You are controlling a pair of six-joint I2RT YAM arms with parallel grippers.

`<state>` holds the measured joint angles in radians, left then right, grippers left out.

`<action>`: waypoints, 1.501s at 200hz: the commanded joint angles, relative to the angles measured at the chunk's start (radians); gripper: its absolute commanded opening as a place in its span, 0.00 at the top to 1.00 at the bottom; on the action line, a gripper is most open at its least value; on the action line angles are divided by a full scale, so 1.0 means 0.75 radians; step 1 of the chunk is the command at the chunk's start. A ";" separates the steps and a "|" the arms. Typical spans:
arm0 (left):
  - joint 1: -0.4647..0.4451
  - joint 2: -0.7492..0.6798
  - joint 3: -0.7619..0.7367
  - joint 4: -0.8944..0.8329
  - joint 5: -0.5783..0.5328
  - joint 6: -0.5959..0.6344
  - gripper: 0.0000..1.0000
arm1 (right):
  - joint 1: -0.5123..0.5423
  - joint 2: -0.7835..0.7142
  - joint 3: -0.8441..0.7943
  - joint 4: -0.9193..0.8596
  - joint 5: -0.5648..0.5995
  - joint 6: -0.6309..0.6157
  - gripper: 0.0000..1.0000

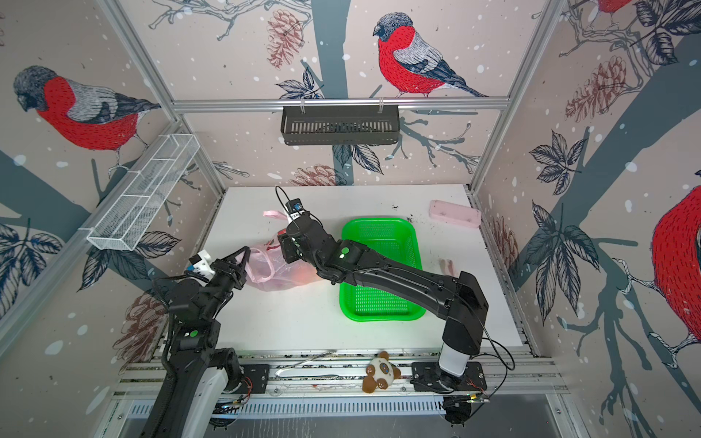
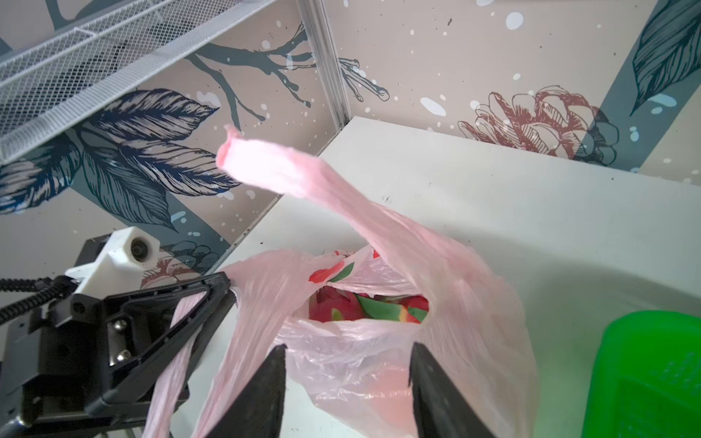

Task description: Untie the knot of the plastic bag and take out the fruit

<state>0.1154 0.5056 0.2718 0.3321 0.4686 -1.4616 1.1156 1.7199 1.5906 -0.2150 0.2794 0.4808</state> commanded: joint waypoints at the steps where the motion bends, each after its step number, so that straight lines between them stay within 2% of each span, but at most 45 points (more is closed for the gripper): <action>1: 0.000 0.012 0.005 0.120 0.011 -0.003 0.86 | -0.031 0.008 0.011 0.012 0.062 0.091 0.46; 17: 0.000 0.020 0.008 0.125 0.018 0.002 0.86 | -0.057 0.032 0.020 0.045 -0.006 0.042 0.43; 45: -0.002 0.033 0.014 0.138 0.029 0.005 0.85 | -0.103 0.126 0.133 -0.031 -0.004 0.012 0.40; 69: -0.003 0.038 0.014 0.140 0.028 0.006 0.84 | -0.137 0.205 0.199 -0.041 -0.060 -0.009 0.40; 95: -0.002 0.048 0.014 0.152 0.035 0.006 0.83 | -0.163 0.301 0.288 -0.098 -0.044 -0.003 0.41; 120: -0.003 0.063 0.027 0.167 0.055 0.004 0.79 | -0.182 0.352 0.314 -0.124 -0.041 0.015 0.53; 141: -0.003 0.092 0.058 0.156 0.085 0.027 0.74 | -0.187 0.350 0.293 -0.100 -0.064 0.015 0.75; 158: -0.003 0.118 0.084 0.153 0.124 0.043 0.71 | -0.185 0.310 0.228 -0.050 -0.076 0.011 0.85; 179: -0.004 0.135 0.108 0.134 0.153 0.061 0.69 | -0.181 0.236 0.127 0.009 -0.062 0.021 0.89; 241: -0.009 0.172 0.198 0.107 0.188 0.085 0.68 | -0.157 0.089 -0.096 0.095 -0.048 0.046 0.93; 271: -0.025 0.169 0.275 -0.085 0.246 0.203 0.56 | -0.150 0.072 -0.120 0.128 -0.058 0.058 0.94; 300: -0.027 0.145 0.417 -0.513 0.259 0.473 0.39 | -0.150 0.073 -0.119 0.152 -0.066 0.060 0.94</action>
<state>0.0971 0.6212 0.5133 0.2028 0.6281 -1.2953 1.0008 1.7817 1.5036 -0.1524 0.2348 0.5198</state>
